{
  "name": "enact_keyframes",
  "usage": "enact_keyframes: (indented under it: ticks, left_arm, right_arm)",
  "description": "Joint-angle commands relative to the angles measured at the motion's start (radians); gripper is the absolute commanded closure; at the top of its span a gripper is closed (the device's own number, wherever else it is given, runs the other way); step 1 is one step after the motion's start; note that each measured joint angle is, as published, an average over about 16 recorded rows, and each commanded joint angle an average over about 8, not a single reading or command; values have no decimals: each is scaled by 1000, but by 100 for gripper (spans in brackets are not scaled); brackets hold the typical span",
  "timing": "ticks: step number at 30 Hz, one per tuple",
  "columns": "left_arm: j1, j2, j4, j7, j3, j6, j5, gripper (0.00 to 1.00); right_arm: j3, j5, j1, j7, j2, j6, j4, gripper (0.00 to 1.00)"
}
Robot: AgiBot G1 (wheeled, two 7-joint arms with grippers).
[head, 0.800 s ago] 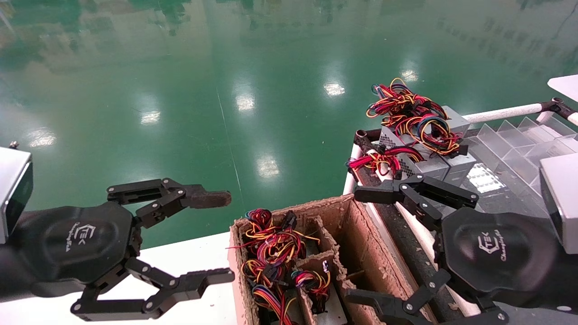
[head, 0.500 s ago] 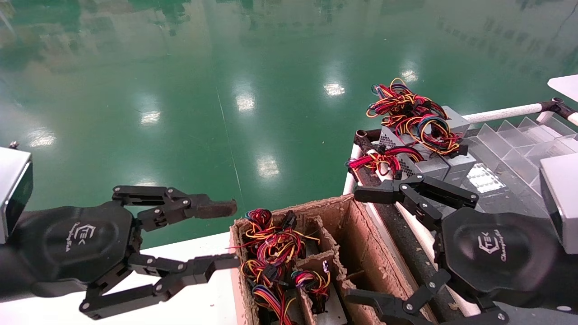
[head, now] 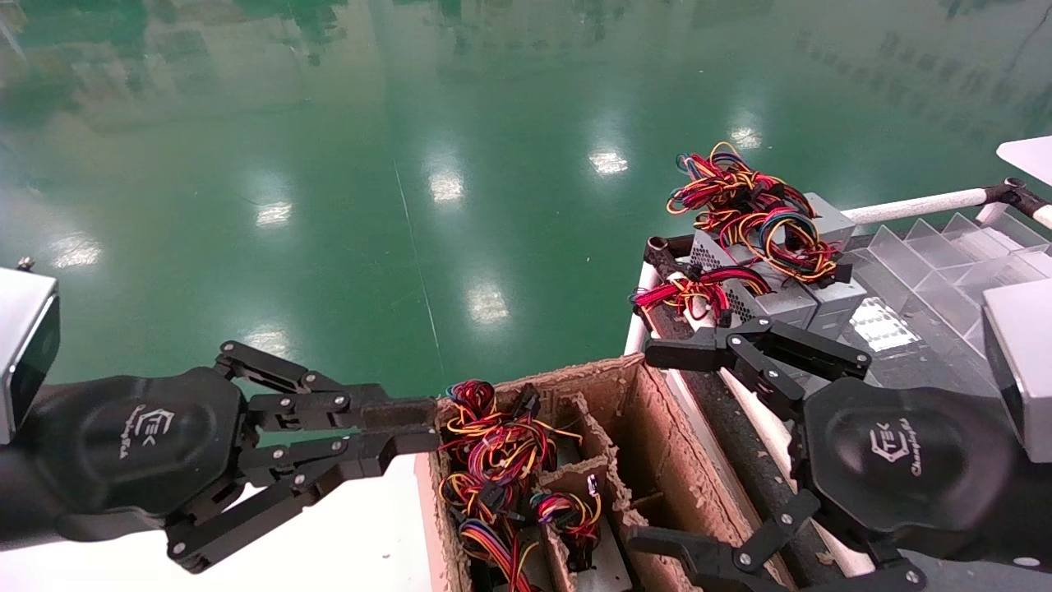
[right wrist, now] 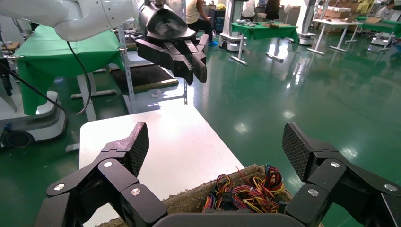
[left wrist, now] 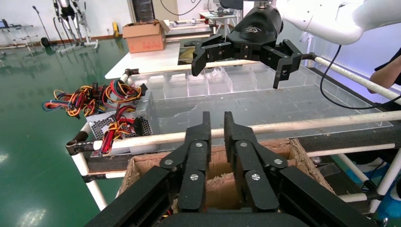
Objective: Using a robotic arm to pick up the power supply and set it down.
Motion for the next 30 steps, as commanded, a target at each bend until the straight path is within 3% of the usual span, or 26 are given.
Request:
enact_keyframes:
  ticks: [1, 5, 13, 20, 29, 30]
  left_arm:
    - [0, 0, 0, 0, 0, 0, 0, 100]
    - [0, 0, 0, 0, 0, 0, 0, 97]
    - [0, 0, 0, 0, 0, 0, 0, 0]
    - [0, 0, 0, 0, 0, 0, 0, 0]
    - [0, 0, 1, 0, 1, 0, 0, 0]
    - [0, 0, 1, 0, 1, 0, 0, 0]
  right_arm:
    - [0, 0, 0, 0, 0, 0, 0, 0]
    - [0, 0, 0, 0, 0, 0, 0, 0]
    - [0, 0, 0, 1, 0, 0, 0, 0]
    - [-19, -49, 1, 17, 5, 26, -16, 0]
    - [-140, -275, 64, 134, -33, 79, -31, 0]
    - [-155, -297, 72, 142, -45, 78, -38, 7]
